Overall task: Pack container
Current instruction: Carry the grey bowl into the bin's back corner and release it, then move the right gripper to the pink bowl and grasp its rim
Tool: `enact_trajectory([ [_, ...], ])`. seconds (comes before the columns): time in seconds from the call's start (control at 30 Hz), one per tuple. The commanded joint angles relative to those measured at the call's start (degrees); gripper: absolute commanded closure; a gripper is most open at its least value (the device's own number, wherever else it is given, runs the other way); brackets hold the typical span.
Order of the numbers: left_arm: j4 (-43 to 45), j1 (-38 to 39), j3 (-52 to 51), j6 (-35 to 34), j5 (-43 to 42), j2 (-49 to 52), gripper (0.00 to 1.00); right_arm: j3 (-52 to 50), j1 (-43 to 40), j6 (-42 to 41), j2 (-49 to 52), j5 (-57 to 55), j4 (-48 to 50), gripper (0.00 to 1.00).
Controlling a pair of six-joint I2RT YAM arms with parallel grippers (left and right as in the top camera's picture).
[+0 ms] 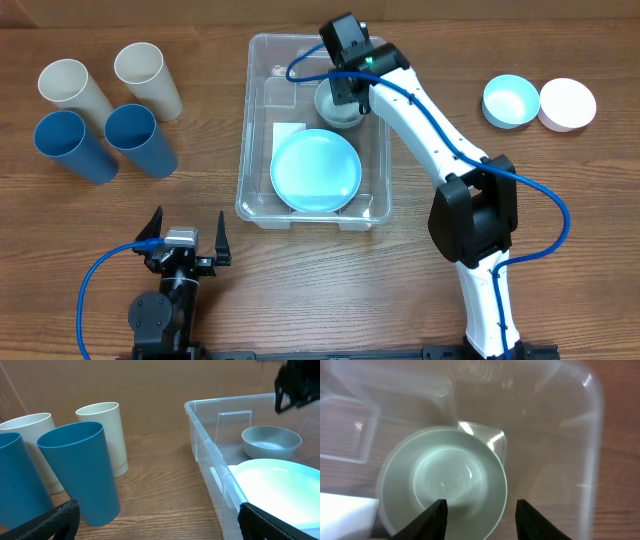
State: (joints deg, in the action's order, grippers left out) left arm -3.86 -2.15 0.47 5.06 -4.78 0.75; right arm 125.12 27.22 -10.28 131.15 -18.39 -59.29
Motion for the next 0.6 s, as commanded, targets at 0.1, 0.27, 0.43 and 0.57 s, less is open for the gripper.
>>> enact_trajectory([
  [0.1, -0.02, -0.50, -0.20, 0.09, -0.81, -0.44, 0.00, 16.50, -2.73, -11.10, -6.29, 1.09, -9.99, 0.48],
  [0.27, -0.04, -0.50, -0.20, 0.09, -0.81, -0.44, 0.00, 19.06, -16.46, -18.84, -8.04, 1.95, -15.72, 0.43],
  [0.43, -0.04, -0.50, -0.20, 0.09, -0.81, -0.44, 0.00, 14.97, -37.07, -26.32, -7.58, 10.75, -18.99, 0.37],
  [0.57, -0.02, -0.50, -0.20, 0.09, -0.81, -0.44, 0.00, 7.69, -50.14, -27.41, -5.77, 19.15, -17.99, 0.37],
])
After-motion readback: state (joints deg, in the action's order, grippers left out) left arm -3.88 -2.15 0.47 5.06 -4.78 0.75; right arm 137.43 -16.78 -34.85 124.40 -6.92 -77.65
